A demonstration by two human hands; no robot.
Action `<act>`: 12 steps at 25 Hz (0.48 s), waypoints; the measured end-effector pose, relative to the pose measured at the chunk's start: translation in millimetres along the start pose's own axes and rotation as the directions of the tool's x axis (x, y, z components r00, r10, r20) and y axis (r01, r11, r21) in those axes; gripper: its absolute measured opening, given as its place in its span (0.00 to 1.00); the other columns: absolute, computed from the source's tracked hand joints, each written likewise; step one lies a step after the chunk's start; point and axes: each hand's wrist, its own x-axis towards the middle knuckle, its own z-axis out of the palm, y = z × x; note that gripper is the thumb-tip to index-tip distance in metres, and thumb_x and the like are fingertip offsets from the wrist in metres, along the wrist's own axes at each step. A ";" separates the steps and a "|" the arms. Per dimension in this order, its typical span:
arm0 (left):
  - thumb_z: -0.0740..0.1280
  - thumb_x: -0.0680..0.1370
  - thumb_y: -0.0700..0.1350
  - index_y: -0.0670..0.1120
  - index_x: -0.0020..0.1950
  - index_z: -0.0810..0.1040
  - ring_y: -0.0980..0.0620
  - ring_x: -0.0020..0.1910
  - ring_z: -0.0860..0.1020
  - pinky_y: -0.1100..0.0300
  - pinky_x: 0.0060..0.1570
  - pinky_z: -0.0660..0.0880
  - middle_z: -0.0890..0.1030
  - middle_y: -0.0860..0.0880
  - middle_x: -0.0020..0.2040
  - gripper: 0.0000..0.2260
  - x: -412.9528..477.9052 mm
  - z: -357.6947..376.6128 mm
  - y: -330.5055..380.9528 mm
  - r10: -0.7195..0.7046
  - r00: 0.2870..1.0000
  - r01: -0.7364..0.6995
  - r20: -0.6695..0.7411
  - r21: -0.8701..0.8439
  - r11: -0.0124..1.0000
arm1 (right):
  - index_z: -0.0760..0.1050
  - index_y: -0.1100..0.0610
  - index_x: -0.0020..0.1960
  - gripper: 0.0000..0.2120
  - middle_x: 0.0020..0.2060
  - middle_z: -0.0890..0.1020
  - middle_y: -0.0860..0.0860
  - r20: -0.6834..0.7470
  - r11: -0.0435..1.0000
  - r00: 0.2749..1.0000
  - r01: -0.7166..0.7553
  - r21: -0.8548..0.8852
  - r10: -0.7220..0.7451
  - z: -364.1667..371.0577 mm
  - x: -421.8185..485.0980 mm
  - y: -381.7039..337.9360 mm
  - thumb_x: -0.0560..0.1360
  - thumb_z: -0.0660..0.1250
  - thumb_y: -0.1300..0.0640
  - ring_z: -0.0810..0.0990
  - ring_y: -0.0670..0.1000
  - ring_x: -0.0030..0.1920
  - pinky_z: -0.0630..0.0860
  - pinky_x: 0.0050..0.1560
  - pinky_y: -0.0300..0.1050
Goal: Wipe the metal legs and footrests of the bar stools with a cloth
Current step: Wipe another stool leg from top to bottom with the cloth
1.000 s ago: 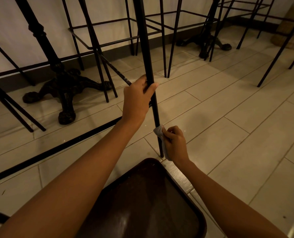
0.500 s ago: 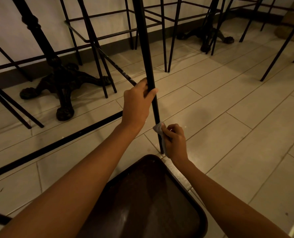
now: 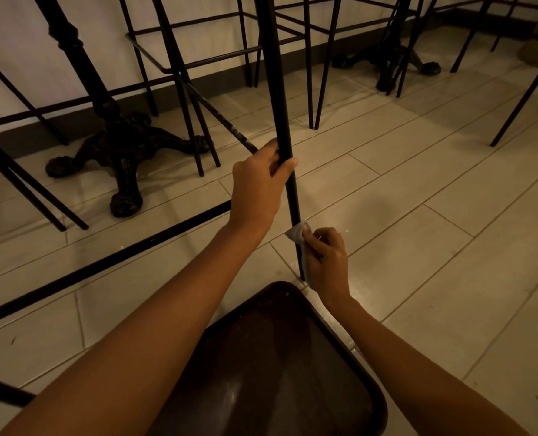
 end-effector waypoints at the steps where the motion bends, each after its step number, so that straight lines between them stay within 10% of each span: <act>1: 0.66 0.76 0.42 0.39 0.59 0.76 0.52 0.51 0.81 0.67 0.48 0.77 0.83 0.43 0.51 0.14 -0.1 0.2 -0.3 -0.002 1.000 0.002 -0.002 0.001 1.000 | 0.80 0.61 0.54 0.12 0.39 0.77 0.55 0.002 1.000 1.000 -0.007 -0.002 0.007 1.7 -0.9 0.4 0.74 0.64 0.56 0.67 0.45 0.40 0.65 0.41 0.29; 12: 0.66 0.76 0.41 0.39 0.59 0.76 0.53 0.50 0.81 0.66 0.49 0.78 0.83 0.43 0.51 0.13 -0.7 0.7 -1.3 0.016 1.000 -0.016 -0.007 -0.014 1.000 | 0.82 0.63 0.47 0.07 0.35 0.78 0.56 0.108 0.992 0.991 -0.070 -0.101 0.081 1.3 -10.7 16.5 0.69 0.71 0.67 0.75 0.54 0.36 0.60 0.36 0.23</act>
